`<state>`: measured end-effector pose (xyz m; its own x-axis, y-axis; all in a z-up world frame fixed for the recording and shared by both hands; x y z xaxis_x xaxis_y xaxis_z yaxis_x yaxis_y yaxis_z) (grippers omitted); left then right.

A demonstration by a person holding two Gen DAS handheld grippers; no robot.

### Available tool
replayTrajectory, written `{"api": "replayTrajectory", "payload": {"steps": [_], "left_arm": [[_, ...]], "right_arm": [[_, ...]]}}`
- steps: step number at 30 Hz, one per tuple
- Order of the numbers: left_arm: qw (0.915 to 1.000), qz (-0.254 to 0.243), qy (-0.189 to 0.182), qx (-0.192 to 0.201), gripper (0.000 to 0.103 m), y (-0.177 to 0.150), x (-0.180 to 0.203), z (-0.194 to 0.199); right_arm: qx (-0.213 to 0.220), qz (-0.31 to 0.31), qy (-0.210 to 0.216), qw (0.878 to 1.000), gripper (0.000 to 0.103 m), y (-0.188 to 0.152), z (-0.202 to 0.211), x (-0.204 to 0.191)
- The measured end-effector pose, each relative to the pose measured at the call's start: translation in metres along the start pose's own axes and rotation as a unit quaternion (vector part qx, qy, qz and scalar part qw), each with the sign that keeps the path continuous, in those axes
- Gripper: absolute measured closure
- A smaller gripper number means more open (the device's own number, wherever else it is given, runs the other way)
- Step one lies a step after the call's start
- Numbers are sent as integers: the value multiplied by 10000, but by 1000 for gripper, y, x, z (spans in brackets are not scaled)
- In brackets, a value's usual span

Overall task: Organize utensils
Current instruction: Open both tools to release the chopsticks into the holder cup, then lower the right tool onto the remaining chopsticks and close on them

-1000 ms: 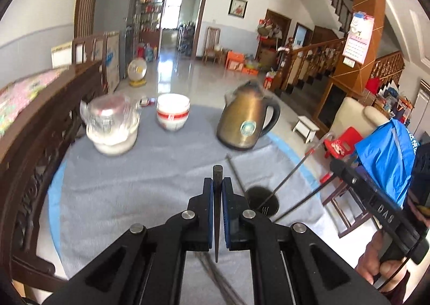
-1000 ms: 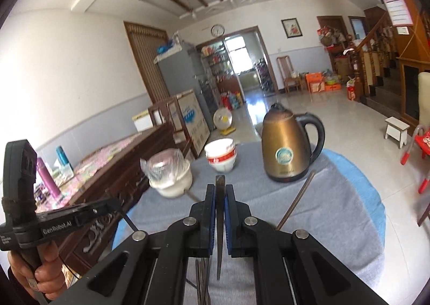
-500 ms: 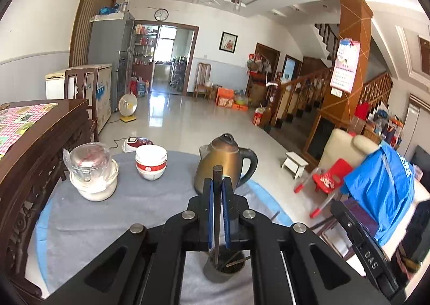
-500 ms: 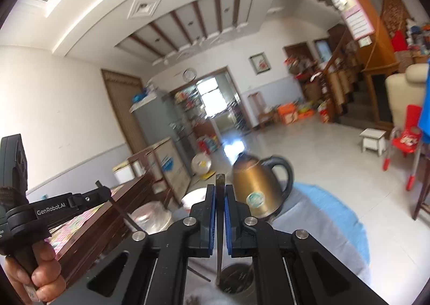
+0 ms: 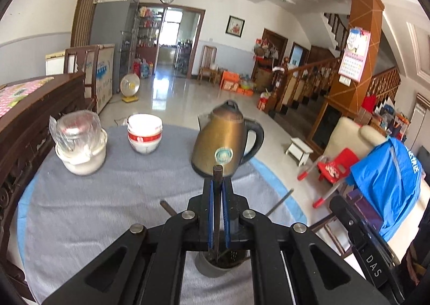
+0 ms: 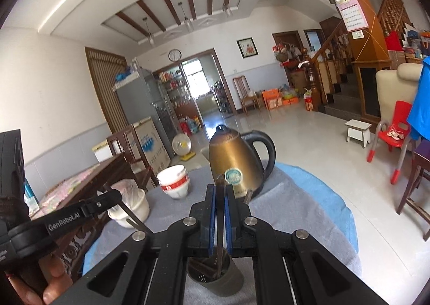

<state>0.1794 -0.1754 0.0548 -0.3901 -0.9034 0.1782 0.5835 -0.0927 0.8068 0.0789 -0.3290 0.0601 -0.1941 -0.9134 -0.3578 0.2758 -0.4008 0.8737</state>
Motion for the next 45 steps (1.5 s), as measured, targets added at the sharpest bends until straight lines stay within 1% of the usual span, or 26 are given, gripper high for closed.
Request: {"api": "replayTrajectory", "payload": {"steps": [2,5,7,8,10,11,13,15,17,18,19,20,21,23,26,30,32,35,37,39,45], "left_arm": [[9999,-86,30,-66,96,-5,1,-3],[9997,-216,130,-63,96,-11,1,-1],[9995,-288,150,-65,92,-13,0,2],[9994,-314,158,-52,89,-14,0,3],[9992,-363,186,-8,64,-15,-1,8],[9989,-396,227,76,61,-15,-2,13],[9982,-494,288,202,51,-17,-2,22],[9977,-542,300,270,45,-19,-4,29],[9969,-605,340,371,40,-22,-6,39],[9963,-636,392,416,37,-23,-9,43],[9960,-652,433,442,35,-26,-12,47],[9957,-664,449,462,34,-27,-14,50],[9954,-683,479,477,34,-31,-19,54],[9945,-722,584,476,31,-36,-26,58],[9936,-719,762,412,29,-47,-42,62],[9944,-613,855,121,28,-66,-64,60],[9939,-577,934,-58,28,-78,-76,59],[9918,-614,1084,-301,28,-103,-91,56],[9892,-681,1220,-433,27,-118,-100,56],[9866,-729,1331,-606,27,-134,-109,54],[9781,-694,1621,-1106,27,-183,-140,50]], "right_arm": [[-160,-65,29,9998,97,-6,-5,2],[-398,-227,106,9989,96,-14,-12,6],[-502,-350,162,9980,95,-20,-16,8],[-524,-403,189,9976,95,-21,-16,10],[-600,-543,270,9964,95,-23,-16,12],[-650,-625,325,9954,95,-24,-17,14],[-710,-737,420,9939,94,-25,-16,15],[-715,-850,509,9925,90,-26,-13,17],[-638,-962,595,9915,78,-25,-10,18],[-599,-1021,629,9910,73,-24,-9,19],[-548,-1094,657,9903,63,-23,-7,21],[-449,-1192,677,9895,44,-23,-2,25],[-329,-1255,690,9891,38,-21,2,28],[-71,-1285,634,9897,38,-18,13,35],[102,-1314,475,9901,38,-16,24,46],[269,-1428,398,9886,40,-19,37,60],[263,-1418,362,9889,51,-23,40,64],[58,-1253,275,9917,60,-36,42,68],[-82,-1130,180,9934,63,-46,42,69],[-268,-1031,130,9942,63,-58,41,70],[-982,-885,201,9910,61,-99,29,64]]}}
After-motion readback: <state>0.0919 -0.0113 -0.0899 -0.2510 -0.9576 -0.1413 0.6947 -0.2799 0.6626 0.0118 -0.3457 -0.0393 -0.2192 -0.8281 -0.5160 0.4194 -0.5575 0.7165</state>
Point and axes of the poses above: each gripper's, at about its wrist camera, not at the fingertips, and z roughly against the way its jaws point, x to its right, y to its top, the point moved 6 cm from there along -z, roughly the way its jaws point, and after that the axes turned 5 degrees about y, right-handed, at the moved point
